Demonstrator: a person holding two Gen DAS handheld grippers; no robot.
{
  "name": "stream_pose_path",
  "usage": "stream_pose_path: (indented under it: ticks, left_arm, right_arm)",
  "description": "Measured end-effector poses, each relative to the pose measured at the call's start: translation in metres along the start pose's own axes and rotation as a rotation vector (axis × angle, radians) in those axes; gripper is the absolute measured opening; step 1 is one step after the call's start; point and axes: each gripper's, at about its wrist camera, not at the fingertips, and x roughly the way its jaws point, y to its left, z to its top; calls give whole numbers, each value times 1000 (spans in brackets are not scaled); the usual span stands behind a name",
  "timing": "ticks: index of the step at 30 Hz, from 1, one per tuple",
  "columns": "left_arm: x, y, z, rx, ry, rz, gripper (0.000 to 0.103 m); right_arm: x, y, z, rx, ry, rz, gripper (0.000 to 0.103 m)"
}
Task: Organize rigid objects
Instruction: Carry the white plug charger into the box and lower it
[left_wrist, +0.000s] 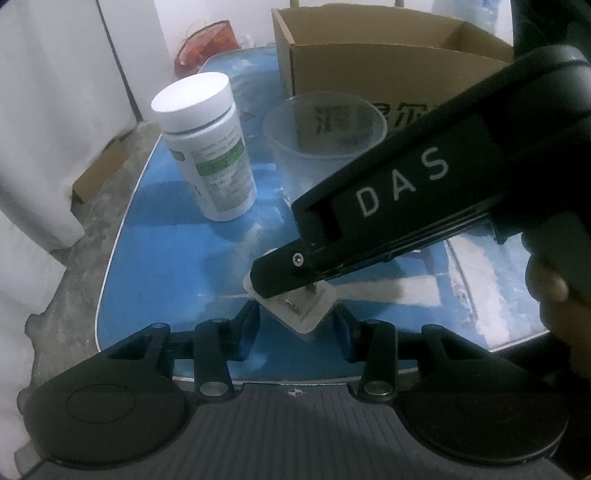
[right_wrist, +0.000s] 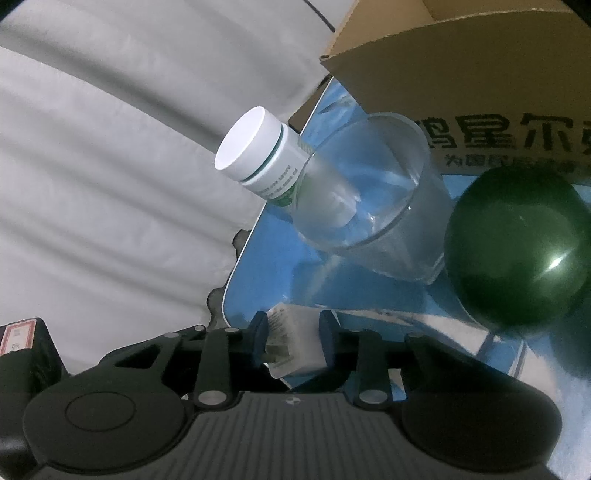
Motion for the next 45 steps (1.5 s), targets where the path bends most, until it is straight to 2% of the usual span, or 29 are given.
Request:
stream_pose_path:
  ticks: [4,17,26,31,35,38,42,45]
  left_arm:
    - [-8,-3,-2,0,-6,0,34]
    - [-59,-14,9,2,-120,64,33]
    - [-106,-27,54,61,-250,127,33]
    - [-118,-35,97,87,-304,97,33]
    - [-103,-39,144,99,-288,44,33]
    - [-81,-43,176,103,-243,5,33]
    - [-28,-44,216,100,-124,-48,33]
    - [8,-45,233,100,-34,-54,33]
  right_arm:
    - [-7,4,-6,-5,-10,-11,33]
    - [-49,40,-10,-87,-105,26,33]
    - [-103,76,14,-198,-247,46,33]
    - [-136,88,41,-254,-327,15,34]
    - [-153,82,75,-258,-353,-34,34]
    - [-158,65,107,-220,-341,-64,34]
    - [-146,23,150,-122,-286,-87,34]
    - [-128,-14,178,-44,-229,-94,33]
